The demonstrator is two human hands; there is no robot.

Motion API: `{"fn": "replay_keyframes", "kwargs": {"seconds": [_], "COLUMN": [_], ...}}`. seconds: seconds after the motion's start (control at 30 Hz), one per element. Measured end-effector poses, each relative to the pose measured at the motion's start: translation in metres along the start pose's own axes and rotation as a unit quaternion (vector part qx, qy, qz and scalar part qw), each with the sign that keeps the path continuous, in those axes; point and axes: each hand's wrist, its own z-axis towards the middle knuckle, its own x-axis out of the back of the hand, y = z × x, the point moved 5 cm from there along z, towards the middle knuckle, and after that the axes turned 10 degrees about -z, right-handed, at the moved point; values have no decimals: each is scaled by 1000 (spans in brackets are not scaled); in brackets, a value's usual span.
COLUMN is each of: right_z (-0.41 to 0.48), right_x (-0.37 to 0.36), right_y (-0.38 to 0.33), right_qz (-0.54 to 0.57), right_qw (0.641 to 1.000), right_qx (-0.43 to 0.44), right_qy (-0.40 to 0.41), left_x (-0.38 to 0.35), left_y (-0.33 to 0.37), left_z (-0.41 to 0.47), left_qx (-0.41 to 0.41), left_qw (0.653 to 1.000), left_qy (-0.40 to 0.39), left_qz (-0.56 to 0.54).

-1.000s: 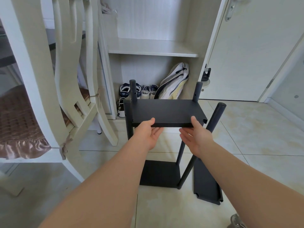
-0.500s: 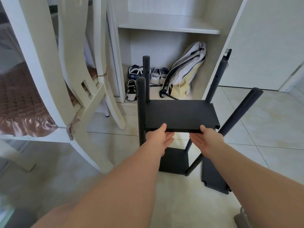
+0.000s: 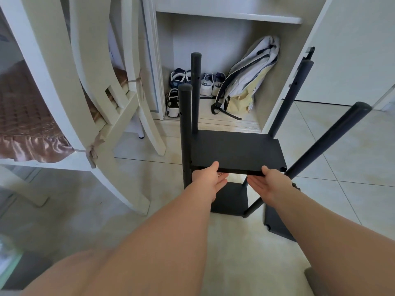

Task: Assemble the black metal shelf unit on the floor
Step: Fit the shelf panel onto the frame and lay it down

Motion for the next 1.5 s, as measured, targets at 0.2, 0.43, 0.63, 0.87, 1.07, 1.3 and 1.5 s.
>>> {"fn": "replay_keyframes", "kwargs": {"seconds": [0.2, 0.43, 0.63, 0.87, 1.07, 1.3, 1.5], "right_z": [7, 11, 13, 18, 20, 23, 24], "right_x": [2, 4, 6, 7, 8, 9, 10], "right_y": [23, 35, 32, 28, 28, 28, 27], "right_qz": [9, 10, 11, 6, 2, 0, -7], "right_qw": [1000, 999, 999, 1000, 1000, 1000, 999], "right_qx": [-18, -32, -30, -29, -26, -27, -32], "right_qy": [4, 11, 4, 0, -5, 3, 0], "left_x": [13, 17, 24, 93, 70, 53, 50], "left_y": [-10, -16, -19, 31, 49, 38, 36], "left_z": [9, 9, 4, 10, 36, 50, 49], "left_qx": [9, 3, 37, -272, -273, -278, -277], "left_qw": [1000, 1000, 999, 856, 913, 928, 937], "left_qy": [0, -1, 3, 194, 36, 57, 74], "left_qz": [6, 5, 33, 394, 302, 241, 199]}}
